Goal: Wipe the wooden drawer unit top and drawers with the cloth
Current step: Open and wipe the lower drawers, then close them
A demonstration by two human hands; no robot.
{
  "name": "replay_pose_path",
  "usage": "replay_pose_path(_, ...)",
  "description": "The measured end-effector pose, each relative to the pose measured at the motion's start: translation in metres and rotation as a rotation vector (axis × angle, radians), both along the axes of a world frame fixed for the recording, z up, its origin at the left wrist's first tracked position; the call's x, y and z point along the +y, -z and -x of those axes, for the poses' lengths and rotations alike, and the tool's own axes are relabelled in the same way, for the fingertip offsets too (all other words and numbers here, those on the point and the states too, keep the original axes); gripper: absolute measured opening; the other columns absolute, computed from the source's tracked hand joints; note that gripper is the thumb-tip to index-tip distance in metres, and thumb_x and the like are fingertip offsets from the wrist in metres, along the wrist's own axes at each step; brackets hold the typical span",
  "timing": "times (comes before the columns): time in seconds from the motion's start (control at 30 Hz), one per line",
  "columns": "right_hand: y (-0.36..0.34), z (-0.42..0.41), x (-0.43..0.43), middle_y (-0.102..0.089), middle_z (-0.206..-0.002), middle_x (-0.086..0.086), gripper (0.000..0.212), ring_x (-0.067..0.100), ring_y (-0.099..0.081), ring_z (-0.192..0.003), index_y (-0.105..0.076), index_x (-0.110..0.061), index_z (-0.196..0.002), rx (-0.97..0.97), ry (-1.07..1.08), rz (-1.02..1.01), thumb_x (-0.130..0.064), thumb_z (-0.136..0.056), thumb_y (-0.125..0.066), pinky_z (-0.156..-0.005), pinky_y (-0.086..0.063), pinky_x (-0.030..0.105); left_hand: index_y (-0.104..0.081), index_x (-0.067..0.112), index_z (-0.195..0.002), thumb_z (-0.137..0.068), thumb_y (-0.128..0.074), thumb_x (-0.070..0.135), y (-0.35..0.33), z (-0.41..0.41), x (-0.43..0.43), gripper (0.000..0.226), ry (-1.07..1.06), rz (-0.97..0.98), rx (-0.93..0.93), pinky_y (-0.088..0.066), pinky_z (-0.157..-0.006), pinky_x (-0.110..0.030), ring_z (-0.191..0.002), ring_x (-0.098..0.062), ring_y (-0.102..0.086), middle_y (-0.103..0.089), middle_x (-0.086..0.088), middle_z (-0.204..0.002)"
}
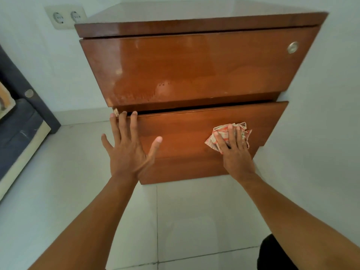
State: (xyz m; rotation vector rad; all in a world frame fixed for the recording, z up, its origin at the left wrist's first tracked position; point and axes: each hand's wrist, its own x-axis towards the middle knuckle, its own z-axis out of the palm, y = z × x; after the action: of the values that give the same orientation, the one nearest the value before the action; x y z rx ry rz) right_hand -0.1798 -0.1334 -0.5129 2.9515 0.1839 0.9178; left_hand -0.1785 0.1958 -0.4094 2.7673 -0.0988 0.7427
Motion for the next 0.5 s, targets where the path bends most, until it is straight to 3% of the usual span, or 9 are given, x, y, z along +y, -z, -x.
replay_pose_path(0.1, 0.000, 0.001, -0.019, -0.001, -0.169, 0.021, 0.101, 0.051, -0.009, -0.153, 0.000, -0.029, -0.163, 0.019, 0.048, 0.009, -0.001, -0.087, -0.061, -0.118, -0.025, 0.059, -0.010, 0.023, -0.163, -0.092, -0.028, 0.081, 0.000, 0.000, -0.001, 0.093, -0.007, -0.009, 0.002, -0.015, -0.117, -0.072, -0.159, -0.028, 0.006, -0.005, -0.006, -0.171)
replay_pose_path(0.3, -0.007, 0.008, -0.051, 0.005, -0.169, 0.023, 0.102, 0.049, 0.000, -0.155, -0.007, -0.022, -0.164, 0.028, 0.161, -0.118, 0.011, -0.082, -0.057, -0.115, -0.035, 0.060, -0.010, 0.023, -0.163, -0.092, -0.031, 0.081, 0.001, -0.001, -0.002, 0.094, -0.015, -0.006, -0.007, -0.014, -0.117, -0.072, -0.159, -0.028, 0.006, -0.003, -0.006, -0.172)
replay_pose_path(0.5, -0.020, 0.016, -0.058, 0.008, -0.169, 0.021, 0.105, 0.049, -0.004, -0.155, -0.007, -0.016, -0.163, 0.083, 0.252, -0.314, 0.024, -0.077, -0.055, -0.101, -0.047, 0.063, -0.010, 0.024, -0.163, -0.091, -0.030, 0.083, -0.003, 0.003, -0.001, 0.095, -0.013, -0.021, 0.010, -0.014, -0.117, -0.072, -0.159, -0.028, 0.006, -0.004, -0.006, -0.172)
